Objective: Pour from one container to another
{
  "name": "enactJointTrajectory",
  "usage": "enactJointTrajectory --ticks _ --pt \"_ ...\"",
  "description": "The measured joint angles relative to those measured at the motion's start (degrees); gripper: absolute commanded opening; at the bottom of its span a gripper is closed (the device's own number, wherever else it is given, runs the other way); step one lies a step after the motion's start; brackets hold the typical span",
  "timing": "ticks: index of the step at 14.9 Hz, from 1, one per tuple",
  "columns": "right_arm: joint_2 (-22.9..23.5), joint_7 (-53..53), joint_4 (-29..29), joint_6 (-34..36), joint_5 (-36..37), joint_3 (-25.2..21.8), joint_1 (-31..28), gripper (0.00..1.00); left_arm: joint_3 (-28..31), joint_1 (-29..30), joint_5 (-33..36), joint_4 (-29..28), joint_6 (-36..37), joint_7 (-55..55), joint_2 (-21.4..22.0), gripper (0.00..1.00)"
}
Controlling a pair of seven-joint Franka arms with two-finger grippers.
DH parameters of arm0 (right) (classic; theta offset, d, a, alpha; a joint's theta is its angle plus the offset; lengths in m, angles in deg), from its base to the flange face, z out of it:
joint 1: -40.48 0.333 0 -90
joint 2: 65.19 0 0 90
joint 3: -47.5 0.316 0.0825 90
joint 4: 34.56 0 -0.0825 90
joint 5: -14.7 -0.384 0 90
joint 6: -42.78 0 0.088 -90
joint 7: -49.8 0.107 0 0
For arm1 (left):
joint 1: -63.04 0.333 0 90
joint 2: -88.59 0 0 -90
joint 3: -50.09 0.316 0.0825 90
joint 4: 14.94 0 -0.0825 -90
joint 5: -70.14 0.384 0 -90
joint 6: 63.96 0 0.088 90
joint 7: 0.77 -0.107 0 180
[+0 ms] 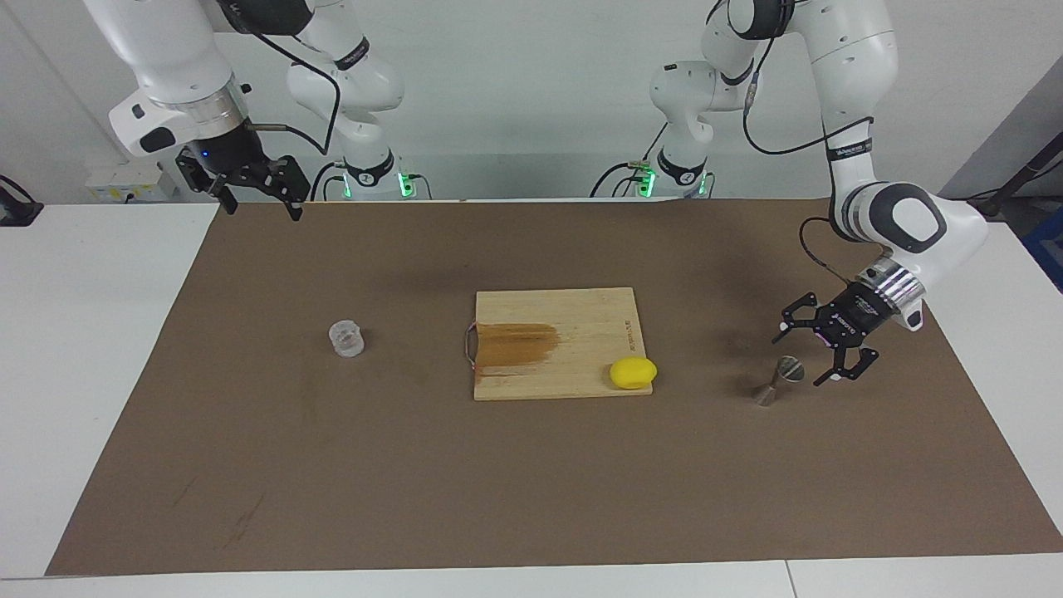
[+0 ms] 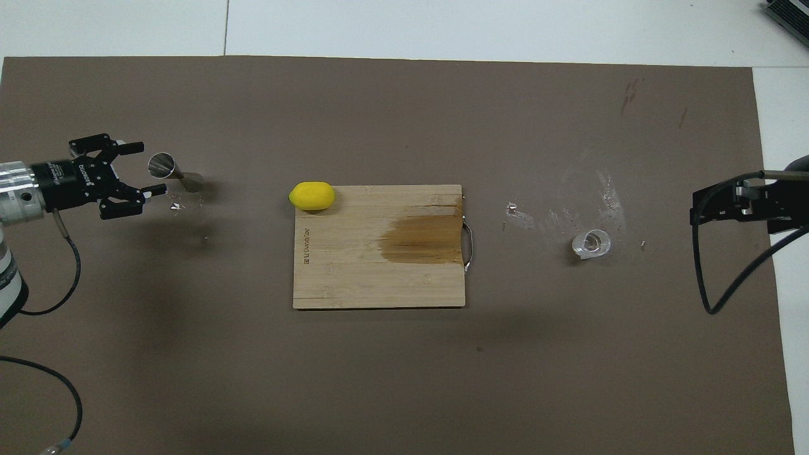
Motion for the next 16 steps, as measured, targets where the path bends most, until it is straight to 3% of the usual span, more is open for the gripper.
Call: enactJointTrajectory --ticks 10,16 --pt "0.0 0.0 0.0 0.0 0.0 0.0 0.0 1.00 0.0 -0.5 -0.4 -1.4 -1.2 0.3 0.0 0.85" --pt "0.0 0.0 -0.2 0.0 0.0 0.0 0.0 1.00 0.0 -0.6 -1.0 -2.0 -2.2 0.3 0.0 0.84"
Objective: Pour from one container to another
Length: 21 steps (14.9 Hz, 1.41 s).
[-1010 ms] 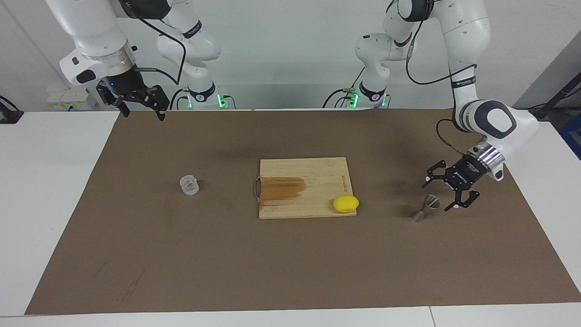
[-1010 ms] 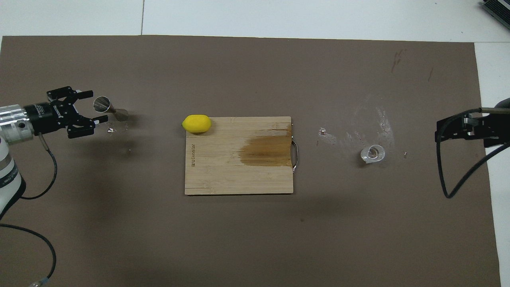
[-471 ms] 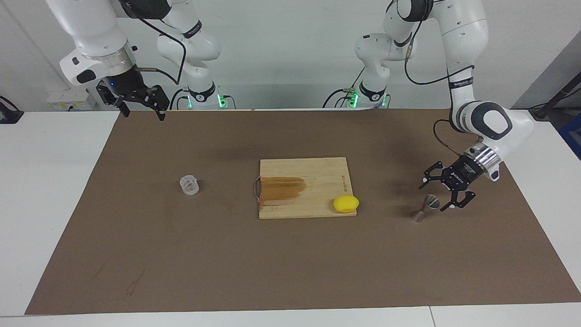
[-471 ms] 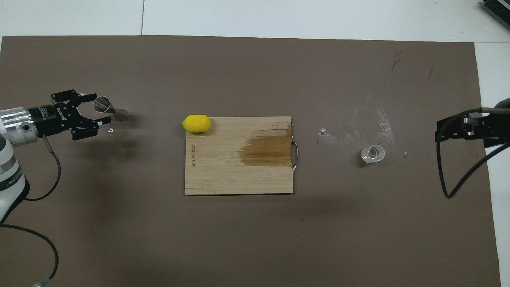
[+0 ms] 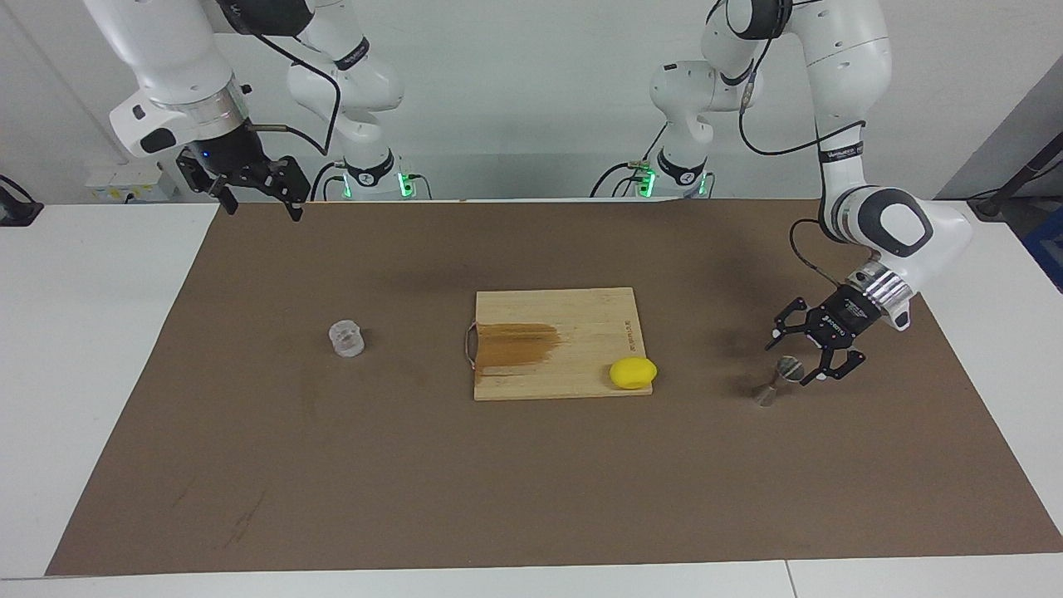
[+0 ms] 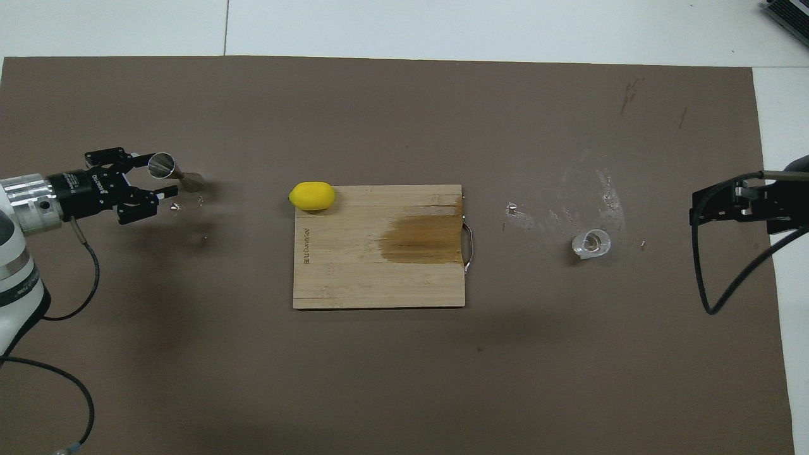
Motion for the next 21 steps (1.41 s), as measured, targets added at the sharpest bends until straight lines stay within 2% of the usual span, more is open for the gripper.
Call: enactJointTrajectory --ticks 7,12,13,14,15,16,21 --pt "0.0 0.0 -0.2 0.0 0.0 0.0 0.0 1.00 0.0 -0.4 -2.2 -0.2 -1.9 0.1 0.0 0.82" --pt "0.0 0.0 -0.2 0.0 0.0 0.0 0.0 1.00 0.0 -0.6 -3.1 -0.2 -2.0 0.1 0.0 0.74" --pt "0.0 0.0 -0.2 0.0 0.0 0.0 0.0 1.00 -0.1 -0.6 -3.1 -0.2 -2.0 0.1 0.0 0.67" --pt "0.0 0.0 -0.2 0.0 0.0 0.0 -0.1 1.00 -0.1 -0.6 -3.1 -0.2 -2.0 0.1 0.0 0.37" --pt "0.0 0.0 -0.2 0.0 0.0 0.0 -0.1 1.00 -0.1 -0.6 -3.2 -0.2 -2.0 0.1 0.0 0.22" --pt "0.0 0.0 -0.2 0.0 0.0 0.0 -0.1 1.00 -0.1 -0.6 -3.2 -0.2 -2.0 0.1 0.0 0.00" --pt "0.0 0.0 -0.2 0.0 0.0 0.0 -0.3 1.00 -0.2 -0.6 -3.9 -0.4 -2.1 0.3 0.0 0.00"
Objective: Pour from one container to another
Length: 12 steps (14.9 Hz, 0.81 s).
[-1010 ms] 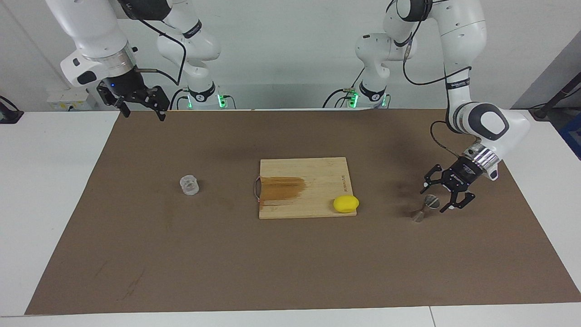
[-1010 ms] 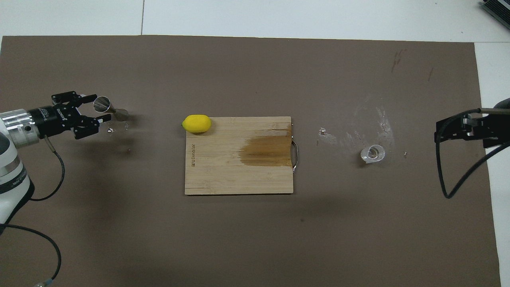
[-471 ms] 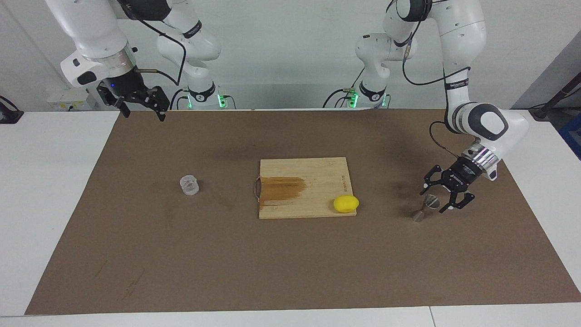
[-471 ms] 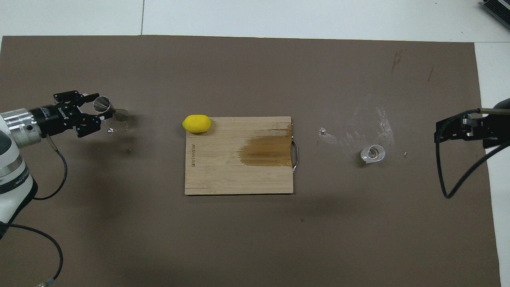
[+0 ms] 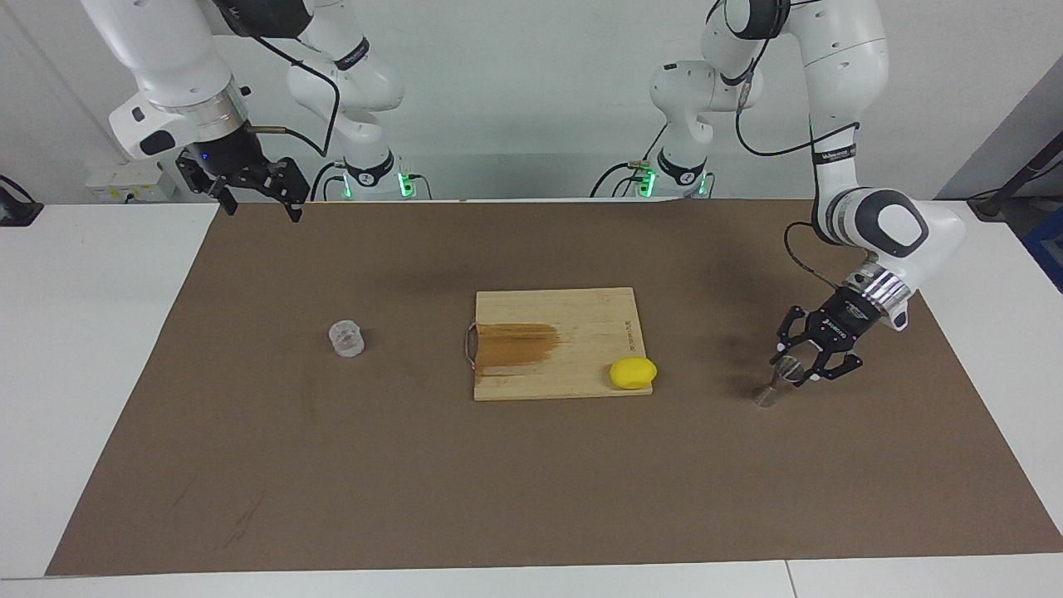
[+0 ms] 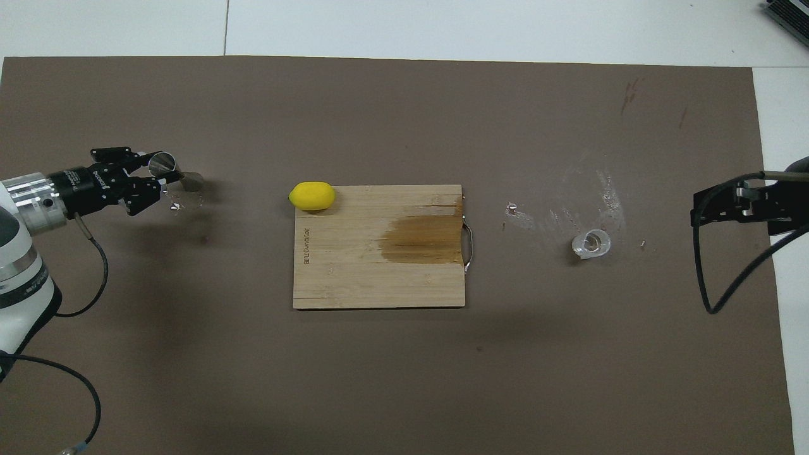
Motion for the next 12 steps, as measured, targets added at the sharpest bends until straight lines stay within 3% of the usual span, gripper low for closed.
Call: enactJointTrajectory --ticks 8,12 --pt "0.0 0.0 0.0 0.0 0.0 0.0 0.0 1.00 -1.0 -1.3 -0.3 2.3 4.4 4.2 1.4 0.00" --pt "0.0 0.0 0.0 0.0 0.0 0.0 0.0 1.00 -1.4 -9.7 -0.3 2.6 4.0 5.7 6.6 0.00"
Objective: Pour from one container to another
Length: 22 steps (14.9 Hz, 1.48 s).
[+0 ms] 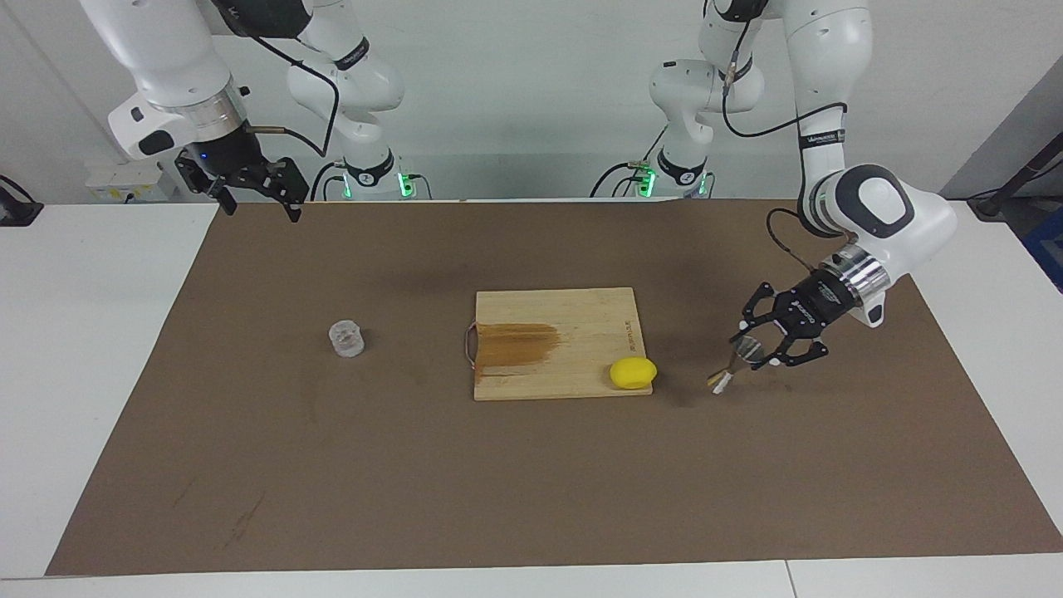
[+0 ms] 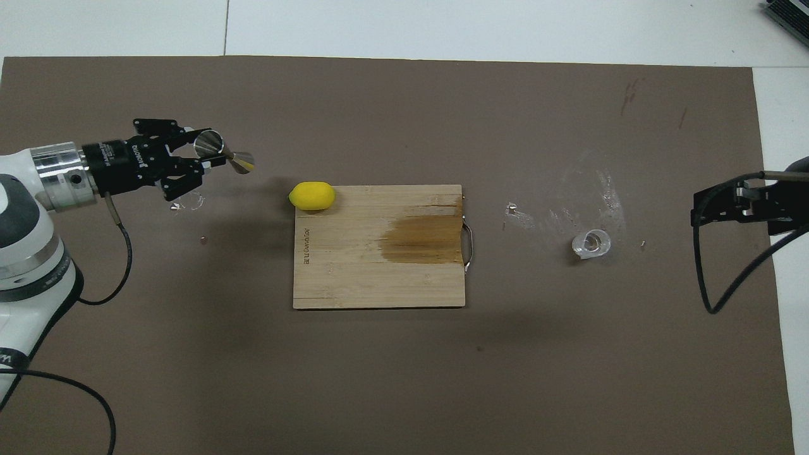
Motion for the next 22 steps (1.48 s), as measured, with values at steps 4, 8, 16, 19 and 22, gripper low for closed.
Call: enactJointTrajectory --ticks 4,8,16,19,22 --pt "0.0 0.0 0.0 0.0 0.0 0.0 0.0 1.00 -0.3 -10.8 -0.2 -1.7 -6.5 0.7 1.8 0.00" --pt "0.0 0.3 -0.2 -1.4 0.0 0.0 0.1 1.00 -0.4 -19.8 -8.1 -4.4 -13.9 2.1 1.8 0.00" --pt "0.0 24.9 -5.1 -7.0 -3.7 -0.1 -0.7 1.00 -0.6 -38.8 -19.8 -7.2 -33.1 2.3 -1.0 0.00" --pt "0.4 31.8 -8.8 -11.5 -6.0 -0.3 -2.6 1.00 -0.2 -39.0 -20.0 -7.2 -33.1 2.3 -1.8 0.00" --pt "3.0 39.0 -12.7 -18.8 -9.9 -0.3 -3.7 1.00 -0.2 -39.0 -20.0 -7.2 -33.1 2.3 -1.8 0.99"
